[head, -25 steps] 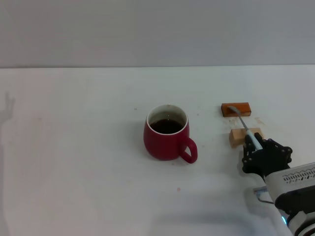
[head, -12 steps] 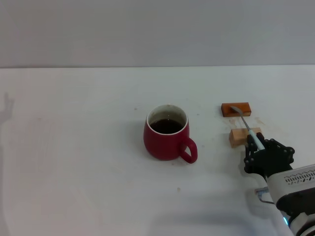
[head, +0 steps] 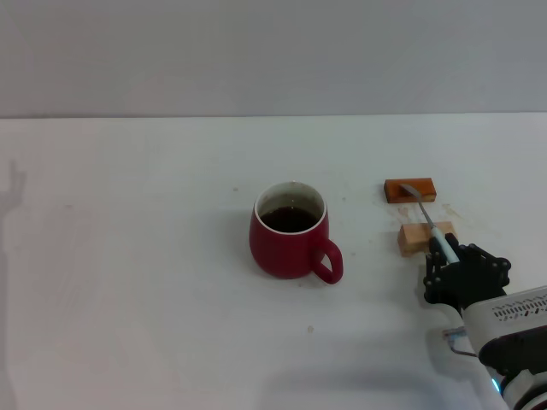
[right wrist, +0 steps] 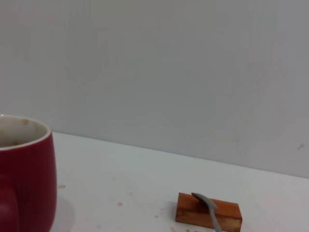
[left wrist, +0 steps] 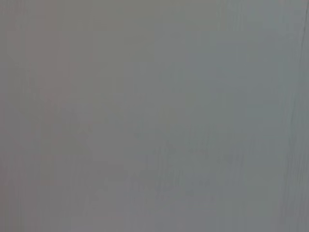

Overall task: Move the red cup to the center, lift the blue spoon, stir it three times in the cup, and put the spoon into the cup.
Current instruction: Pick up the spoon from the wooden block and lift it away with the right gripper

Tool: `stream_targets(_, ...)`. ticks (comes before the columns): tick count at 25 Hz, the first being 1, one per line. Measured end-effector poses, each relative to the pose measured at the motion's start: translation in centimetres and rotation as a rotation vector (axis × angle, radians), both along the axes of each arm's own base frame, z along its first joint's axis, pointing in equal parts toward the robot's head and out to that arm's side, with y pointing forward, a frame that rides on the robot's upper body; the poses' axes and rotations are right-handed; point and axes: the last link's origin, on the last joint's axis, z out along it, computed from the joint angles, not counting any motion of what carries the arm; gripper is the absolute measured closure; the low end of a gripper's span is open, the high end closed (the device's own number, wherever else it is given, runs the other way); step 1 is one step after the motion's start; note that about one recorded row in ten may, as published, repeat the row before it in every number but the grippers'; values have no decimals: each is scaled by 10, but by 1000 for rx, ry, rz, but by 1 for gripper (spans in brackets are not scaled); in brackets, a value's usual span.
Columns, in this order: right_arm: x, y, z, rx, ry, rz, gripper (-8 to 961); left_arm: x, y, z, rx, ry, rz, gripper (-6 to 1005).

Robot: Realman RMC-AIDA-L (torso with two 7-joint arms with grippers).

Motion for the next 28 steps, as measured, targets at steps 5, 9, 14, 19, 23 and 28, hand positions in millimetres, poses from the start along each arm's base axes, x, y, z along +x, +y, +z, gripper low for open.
stream_targets(5, 1, -1, 0, 2, 4, -8, 801, 0, 0, -1, 0, -1, -1, 159)
stream_targets(9, 1, 0, 0, 2, 1, -6, 802, 1, 0, -1, 1, -3, -1, 159)
stream_targets(14, -1, 0, 1, 6, 3, 0, 802, 0, 0, -1, 1, -3, 0, 159)
stream_targets(19, -3, 3, 5, 24, 17, 2, 803, 1, 0, -1, -1, -3, 0, 159)
stream_targets(23, -5, 4, 6, 33, 24, 1, 803, 1, 0, -1, -1, -3, 0, 159)
stream_targets(28, -6, 5, 7, 39, 26, 5, 804, 1, 0, -2, -2, -4, 0, 159)
